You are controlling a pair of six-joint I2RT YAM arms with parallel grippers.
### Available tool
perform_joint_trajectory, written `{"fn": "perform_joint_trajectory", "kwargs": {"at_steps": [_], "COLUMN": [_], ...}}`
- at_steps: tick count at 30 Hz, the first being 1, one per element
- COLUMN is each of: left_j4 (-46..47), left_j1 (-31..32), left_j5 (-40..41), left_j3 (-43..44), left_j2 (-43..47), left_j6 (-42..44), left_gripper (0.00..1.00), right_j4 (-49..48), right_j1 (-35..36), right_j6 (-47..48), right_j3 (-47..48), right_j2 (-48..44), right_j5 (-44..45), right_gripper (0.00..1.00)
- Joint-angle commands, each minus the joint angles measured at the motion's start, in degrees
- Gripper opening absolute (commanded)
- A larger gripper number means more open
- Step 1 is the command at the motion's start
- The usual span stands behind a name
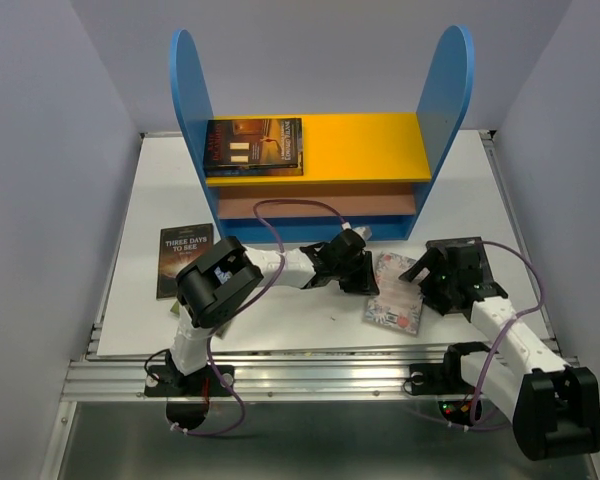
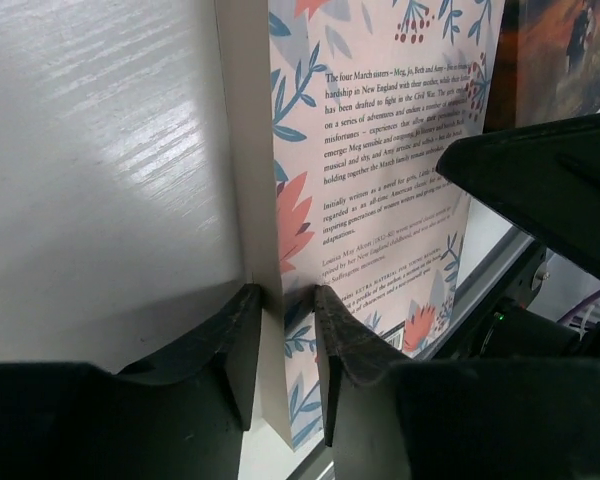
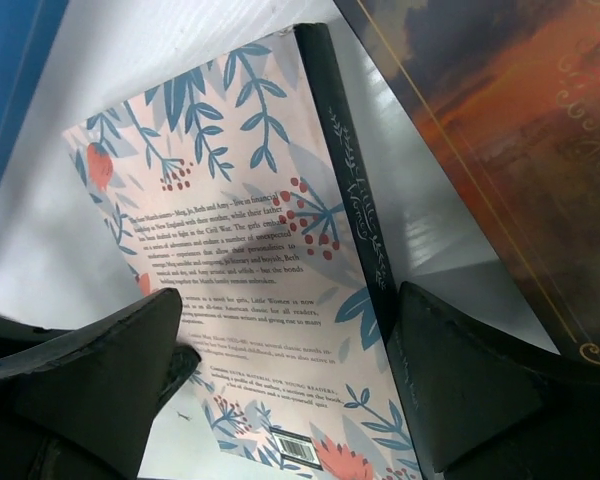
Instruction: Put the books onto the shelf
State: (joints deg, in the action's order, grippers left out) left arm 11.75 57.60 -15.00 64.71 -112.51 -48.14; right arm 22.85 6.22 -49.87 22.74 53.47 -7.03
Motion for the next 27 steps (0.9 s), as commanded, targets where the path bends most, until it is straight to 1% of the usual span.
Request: {"fn": "perform_joint_trajectory", "kwargs": {"at_steps": [1,2,3,4,6,8,9,12,16,18,20,21,23,25,26,27], "left_j4": [-2.2,-2.5,-3.3,-3.5,-4.3,-4.5,-4.8,-5.2,-5.4,-5.6,-5.6,-5.5,-5.4,-5.2,-5.2,-5.2], "left_j1": [0.3,0.3,0.2,0.2,0.2,0.2,0.3,0.2,0.2,0.3,0.2,0.3,0.3,0.2,0.2,0.2], "left_j5": [-1.5,-1.5,-1.4,-1.3,-1.0,-0.6,-0.6,-0.6,-0.5,-0.2,-0.2,-0.4,-0.5,-0.6,-0.7,-0.8], "left_j3": [3.9,4.1,4.3,4.5,4.5,4.6,4.6,4.8,4.8,4.7,4.8,5.0,5.1,5.2,5.3,5.3], "left_j2": [-2.3,-2.5,-2.9,-3.2,-3.2,-3.2,-3.3,-3.5,-3.3,-3.2,-3.4,-3.7,-3.8,-4.0,-4.0,-4.2], "left_j6": [1.6,1.6,1.6,1.6,1.7,1.6,1.8,1.9,2.1,1.9,1.6,1.6,1.5,1.3,1.4,1.2], "left_gripper": [0.25,0.20,0.16,0.09,0.00,0.00,0.00,0.00,0.00,0.00,0.00,0.00,0.00,0.00,0.00,0.00], "right_j4": [-8.1,-9.7,-10.3,-10.4,-10.5,-10.5,-10.6,-10.8,-11.0,-11.1,-11.6,-11.7,-12.0,-15.6,-15.6,-18.7], "right_j1": [-0.5,-0.5,-0.5,-0.5,-0.5,-0.5,-0.5,-0.5,-0.5,-0.5,-0.5,-0.5,-0.5,-0.5,-0.5,-0.5], "right_j6": [-3.4,-4.0,-4.2,-4.2,-4.3,-4.6,-5.1,-5.4,-5.2,-4.7,-4.4,-4.4,-4.0,-4.4,-5.1,-5.9], "right_j3": [-3.0,-3.1,-2.9,-2.5,-0.9,0.6,0.9,2.0,1.3,0.7,-0.1,-0.2,-1.0,-3.0,-3.1,-4.6], "right_j2": [-1.9,-2.8,-3.7,-6.2,-9.1,-12.9,-13.8,-15.5,-15.0,-13.9,-13.7,-13.7,-13.7,-13.4,-13.0,-12.5], "right_j5": [-11.8,-13.4,-15.6,-16.4,-17.6,-18.5,-19.6,-22.6,-24.0,-26.4,-28.6,-30.0,-31.5,-35.8,-37.3,-40.1], "right_gripper": [0.91,0.90,0.86,0.83,0.78,0.76,0.73,0.72,0.68,0.65,0.64,0.61,0.60,0.58,0.56,0.54]}}
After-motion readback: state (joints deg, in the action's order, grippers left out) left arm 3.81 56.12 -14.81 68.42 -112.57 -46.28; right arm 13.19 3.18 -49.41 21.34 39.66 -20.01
